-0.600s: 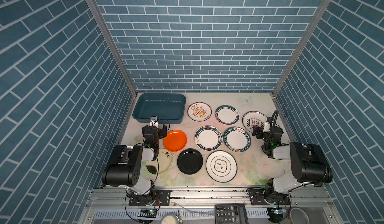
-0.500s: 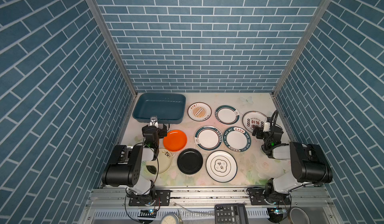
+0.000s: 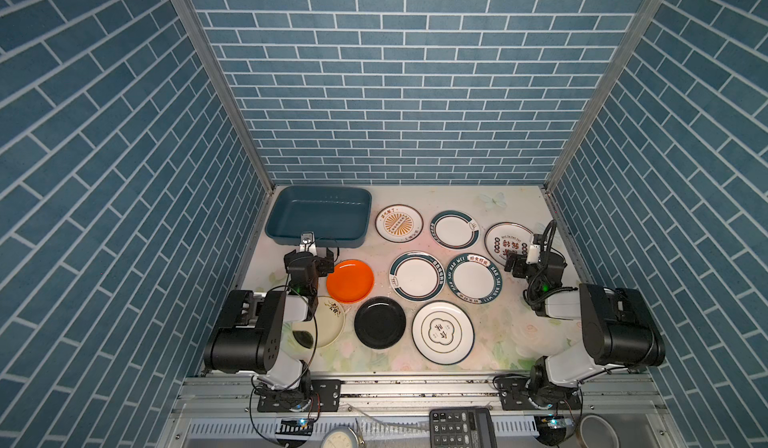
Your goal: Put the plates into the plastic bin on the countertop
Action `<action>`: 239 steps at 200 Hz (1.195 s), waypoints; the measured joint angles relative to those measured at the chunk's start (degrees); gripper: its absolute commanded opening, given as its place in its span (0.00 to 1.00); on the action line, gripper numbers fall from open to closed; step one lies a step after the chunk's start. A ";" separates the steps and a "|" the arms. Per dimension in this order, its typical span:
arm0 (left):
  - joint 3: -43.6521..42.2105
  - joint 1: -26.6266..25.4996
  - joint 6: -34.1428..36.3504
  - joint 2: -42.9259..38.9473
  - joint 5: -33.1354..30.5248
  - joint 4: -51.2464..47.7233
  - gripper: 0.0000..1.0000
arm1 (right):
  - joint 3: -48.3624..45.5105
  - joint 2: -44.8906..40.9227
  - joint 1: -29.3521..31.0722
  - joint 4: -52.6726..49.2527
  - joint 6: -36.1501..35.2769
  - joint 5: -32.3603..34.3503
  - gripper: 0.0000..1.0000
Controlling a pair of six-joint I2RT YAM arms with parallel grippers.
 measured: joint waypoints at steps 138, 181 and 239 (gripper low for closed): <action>0.00 0.00 -0.02 0.00 0.00 0.02 1.00 | 0.00 0.00 0.00 0.02 0.00 0.04 0.99; 0.04 -0.28 -0.07 -0.55 -1.25 -0.90 1.00 | 0.00 -1.27 0.00 -0.48 0.04 1.70 0.99; 3.91 -2.69 -2.19 -12.87 -10.29 -13.90 1.00 | 1.29 -13.11 0.00 -10.67 1.73 6.16 0.99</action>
